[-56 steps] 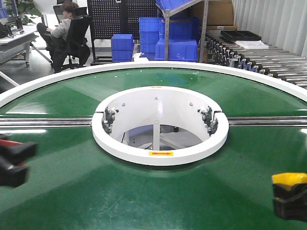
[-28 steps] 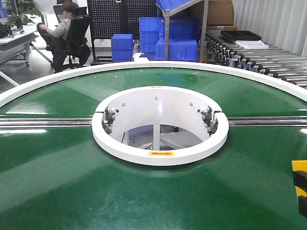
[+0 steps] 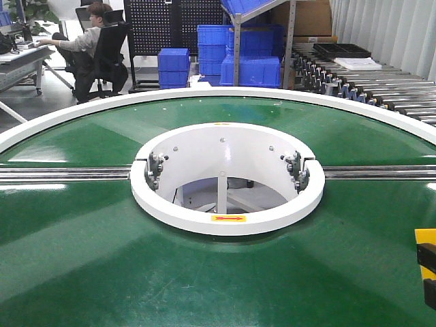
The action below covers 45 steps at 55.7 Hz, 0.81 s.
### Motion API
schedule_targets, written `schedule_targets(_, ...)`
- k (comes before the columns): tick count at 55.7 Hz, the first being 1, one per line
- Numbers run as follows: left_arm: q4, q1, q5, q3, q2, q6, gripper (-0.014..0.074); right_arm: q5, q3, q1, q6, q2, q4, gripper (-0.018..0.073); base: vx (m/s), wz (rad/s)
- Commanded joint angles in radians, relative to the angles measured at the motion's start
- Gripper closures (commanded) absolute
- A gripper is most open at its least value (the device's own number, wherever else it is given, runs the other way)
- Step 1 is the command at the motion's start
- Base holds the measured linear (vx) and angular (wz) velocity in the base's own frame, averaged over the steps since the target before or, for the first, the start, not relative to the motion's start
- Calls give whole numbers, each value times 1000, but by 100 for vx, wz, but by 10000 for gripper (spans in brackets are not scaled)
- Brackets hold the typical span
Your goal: Pick red and yellow blocks into blue bin
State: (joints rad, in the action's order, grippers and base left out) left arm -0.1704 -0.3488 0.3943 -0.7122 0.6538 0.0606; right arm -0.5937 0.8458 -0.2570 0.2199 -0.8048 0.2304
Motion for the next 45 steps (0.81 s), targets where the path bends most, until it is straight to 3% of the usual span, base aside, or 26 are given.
schedule_targets(1,-4,-6,-92,-28,-3,9,594,78,31,3,-11,6,26,568,0,0)
schedule_targets(45,-4,-6,-92,-28,-3,9,594,78,31,3,-11,6,26,568,-1,3)
